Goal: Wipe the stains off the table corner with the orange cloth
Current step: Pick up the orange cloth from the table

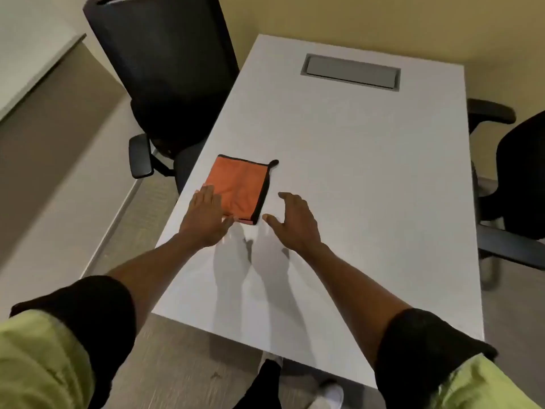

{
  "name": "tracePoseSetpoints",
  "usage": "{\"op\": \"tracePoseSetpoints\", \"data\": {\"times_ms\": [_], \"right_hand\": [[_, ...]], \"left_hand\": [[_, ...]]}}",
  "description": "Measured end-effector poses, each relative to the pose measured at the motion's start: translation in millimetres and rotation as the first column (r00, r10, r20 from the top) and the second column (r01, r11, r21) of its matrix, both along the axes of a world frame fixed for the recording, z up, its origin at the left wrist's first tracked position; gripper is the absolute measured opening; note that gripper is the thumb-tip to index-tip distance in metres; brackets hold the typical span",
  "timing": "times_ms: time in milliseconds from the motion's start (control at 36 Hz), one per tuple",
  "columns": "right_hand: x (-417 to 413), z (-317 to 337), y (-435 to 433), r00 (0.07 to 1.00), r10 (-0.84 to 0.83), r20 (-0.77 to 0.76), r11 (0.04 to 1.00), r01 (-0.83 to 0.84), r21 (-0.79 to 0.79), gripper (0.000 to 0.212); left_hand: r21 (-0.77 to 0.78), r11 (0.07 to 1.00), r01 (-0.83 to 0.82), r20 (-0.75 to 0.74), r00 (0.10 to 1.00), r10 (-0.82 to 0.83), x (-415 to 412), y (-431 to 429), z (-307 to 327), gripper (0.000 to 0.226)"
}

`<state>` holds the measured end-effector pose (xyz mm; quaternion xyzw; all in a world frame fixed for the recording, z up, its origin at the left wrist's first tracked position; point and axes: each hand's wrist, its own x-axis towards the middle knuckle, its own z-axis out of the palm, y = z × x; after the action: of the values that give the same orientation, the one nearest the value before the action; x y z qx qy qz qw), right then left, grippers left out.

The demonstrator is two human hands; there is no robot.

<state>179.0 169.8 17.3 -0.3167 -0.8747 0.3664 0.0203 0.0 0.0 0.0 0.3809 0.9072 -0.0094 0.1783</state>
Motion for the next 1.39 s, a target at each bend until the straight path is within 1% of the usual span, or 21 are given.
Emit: {"op": "tracePoseSetpoints", "data": {"times_ms": [83,167,222,306,389,500,583,639,722,833,889,944,972,1056,1111,1139,1167,1306,1361,1389], "right_hand": [[-17.9,-17.8,5.0,0.998,-0.062,0.023,0.99,0.065,-0.127,0.069],[-32.7,-35.6,8.0,0.994,-0.084,0.068,0.976,0.096,-0.197,0.066],[-43.1,-48.5,10.4,0.993,-0.089,0.082,0.969,0.106,-0.222,0.067],[-58.9,-67.1,11.8,0.988,-0.116,0.099,0.957,0.138,-0.255,0.067],[-73.5,-78.6,12.1,0.982,-0.167,0.088,0.95,0.184,-0.251,0.068],[-91.4,-85.4,16.1,0.96,-0.274,0.066,0.921,0.281,-0.269,0.068],[-105.7,-88.6,18.4,0.939,-0.338,0.071,0.891,0.343,-0.296,0.068],[-114.8,-88.4,18.1,0.928,-0.361,0.089,0.883,0.371,-0.288,0.067],[-125.0,-89.7,15.7,0.914,-0.378,0.146,0.878,0.404,-0.257,0.06],[-132.7,-95.0,11.4,0.902,-0.377,0.213,0.879,0.42,-0.225,0.038],[-134.5,-96.0,8.6,0.905,-0.365,0.217,0.885,0.41,-0.222,0.027],[-134.6,-95.7,7.0,0.903,-0.373,0.214,0.879,0.418,-0.23,0.012],[-133.8,-94.0,6.4,0.898,-0.383,0.214,0.871,0.429,-0.241,0.009],[-126.6,-86.7,6.2,0.884,-0.423,0.2,0.842,0.465,-0.275,0.019],[-117.9,-79.3,6.9,0.873,-0.454,0.177,0.821,0.487,-0.298,0.013],[-112.3,-75.8,7.1,0.868,-0.471,0.157,0.811,0.496,-0.31,0.008],[-105.8,-72.4,7.4,0.864,-0.485,0.135,0.804,0.501,-0.32,0.008],[-60.5,-57.2,10.5,0.858,-0.509,0.07,0.778,0.493,-0.389,0.014],[-36.0,-47.4,10.9,0.842,-0.537,0.061,0.751,0.509,-0.421,0.012],[-22.5,-41.8,10.6,0.827,-0.56,0.056,0.73,0.524,-0.439,0.01]], "left_hand": [[0.002,0.992,-0.129,0.03,0.991,0.129,-18.8,3.1,-10.0,0.07],[-0.024,0.969,-0.247,0.062,0.967,0.248,-31.6,8.9,-15.2,0.055],[-0.031,0.953,-0.301,0.077,0.95,0.302,-40.7,14.3,-22.3,0.052],[-0.072,0.944,-0.323,0.073,0.942,0.328,-53.4,22.0,-34.6,0.056],[-0.088,0.938,-0.335,0.079,0.936,0.342,-63.2,28.9,-45.0,0.061],[-0.057,0.903,-0.425,0.119,0.896,0.429,-86.3,33.4,-62.1,0.067],[0.017,0.885,-0.466,0.125,0.879,0.46,-114.8,31.6,-90.4,0.073],[0.072,0.843,-0.533,0.148,0.841,0.52,-133.7,30.3,-113.5,0.072],[0.093,0.782,-0.617,0.206,0.78,0.591,-138.2,37.4,-112.0,0.065],[0.072,0.776,-0.627,0.232,0.767,0.598,-122.9,48.5,-81.2,0.038],[0.064,0.782,-0.62,0.235,0.771,0.592,-119.7,49.8,-74.6,0.021],[0.06,0.779,-0.624,0.257,0.764,0.592,-116.5,49.4,-68.9,0.013],[0.063,0.773,-0.632,0.28,0.754,0.594,-116.2,48.3,-68.1,0.012],[0.079,0.721,-0.688,0.413,0.681,0.605,-112.5,44.5,-62.7,0.023],[0.085,0.694,-0.715,0.486,0.638,0.597,-107.8,42.0,-58.4,0.025],[0.086,0.692,-0.717,0.511,0.628,0.587,-104.0,40.4,-55.8,0.025],[0.083,0.693,-0.716,0.535,0.618,0.576,-99.8,38.8,-54.0,0.024],[0.055,0.717,-0.695,0.651,0.569,0.502,-62.4,30.6,-45.8,0.016],[0.039,0.714,-0.699,0.708,0.523,0.475,-43.5,25.6,-44.2,0.012],[0.022,0.704,-0.709,0.74,0.486,0.466,-33.7,23.6,-43.8,0.009]]}}
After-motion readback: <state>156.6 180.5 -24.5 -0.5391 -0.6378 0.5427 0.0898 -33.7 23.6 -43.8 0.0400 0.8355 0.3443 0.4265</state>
